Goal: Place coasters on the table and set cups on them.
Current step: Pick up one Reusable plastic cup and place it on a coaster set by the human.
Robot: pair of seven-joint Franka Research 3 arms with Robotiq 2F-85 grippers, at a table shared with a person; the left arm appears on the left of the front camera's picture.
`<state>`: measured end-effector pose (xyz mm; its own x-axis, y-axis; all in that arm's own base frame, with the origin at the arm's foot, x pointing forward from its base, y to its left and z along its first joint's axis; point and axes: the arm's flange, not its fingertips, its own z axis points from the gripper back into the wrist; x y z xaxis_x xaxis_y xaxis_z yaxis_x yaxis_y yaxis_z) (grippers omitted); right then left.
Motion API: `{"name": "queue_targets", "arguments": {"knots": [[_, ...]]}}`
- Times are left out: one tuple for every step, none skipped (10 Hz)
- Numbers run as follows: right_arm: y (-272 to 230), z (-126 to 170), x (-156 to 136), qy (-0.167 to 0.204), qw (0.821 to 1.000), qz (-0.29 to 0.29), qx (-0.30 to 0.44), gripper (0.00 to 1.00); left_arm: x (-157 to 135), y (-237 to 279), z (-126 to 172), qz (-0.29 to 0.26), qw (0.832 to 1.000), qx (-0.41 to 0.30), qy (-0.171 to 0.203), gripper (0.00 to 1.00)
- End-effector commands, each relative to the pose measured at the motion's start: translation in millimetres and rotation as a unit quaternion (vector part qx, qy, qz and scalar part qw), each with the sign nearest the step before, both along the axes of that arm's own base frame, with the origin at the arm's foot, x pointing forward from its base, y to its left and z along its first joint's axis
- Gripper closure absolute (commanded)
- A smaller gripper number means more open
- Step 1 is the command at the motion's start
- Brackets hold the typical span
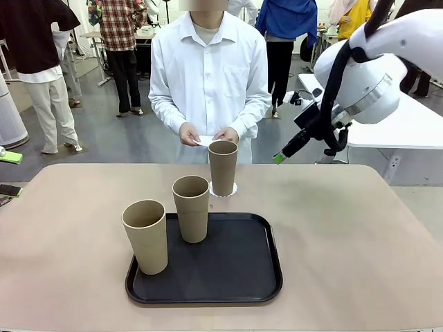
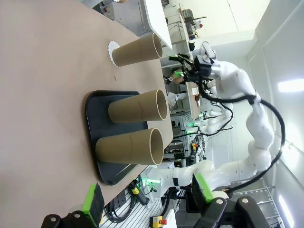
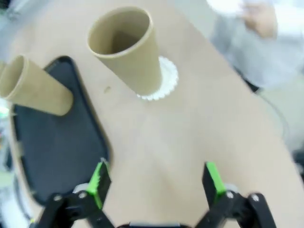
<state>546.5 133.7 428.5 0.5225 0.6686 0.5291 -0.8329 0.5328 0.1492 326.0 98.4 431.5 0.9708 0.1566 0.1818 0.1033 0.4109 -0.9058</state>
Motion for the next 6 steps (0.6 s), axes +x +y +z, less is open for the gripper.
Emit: {"name": "queue_targets", "arguments": {"knots": [[46,57,-29,0.097,0.984,-0.114,-0.097,0.00,1,1,1,0.002,1.000,-0.009,-0.011,0.00],[61,80,-40,0.117,0.979,-0.117,-0.122,0.00,1,1,1,0.002,1.000,-0.009,-0.011,0.00],[73,108,-53,0.142,0.967,-0.142,-0.155,0.00,1,1,1,0.002,1.000,-0.009,-0.011,0.00],[85,124,-57,0.165,0.956,-0.160,-0.181,0.00,1,1,1,0.002,1.000,-0.009,-0.011,0.00],[96,133,-56,0.179,0.950,-0.172,-0.187,0.00,1,1,1,0.002,1.000,-0.009,-0.011,0.00],[103,140,-52,0.192,0.944,-0.177,-0.201,0.00,1,1,1,0.002,1.000,-0.009,-0.011,0.00]]}}
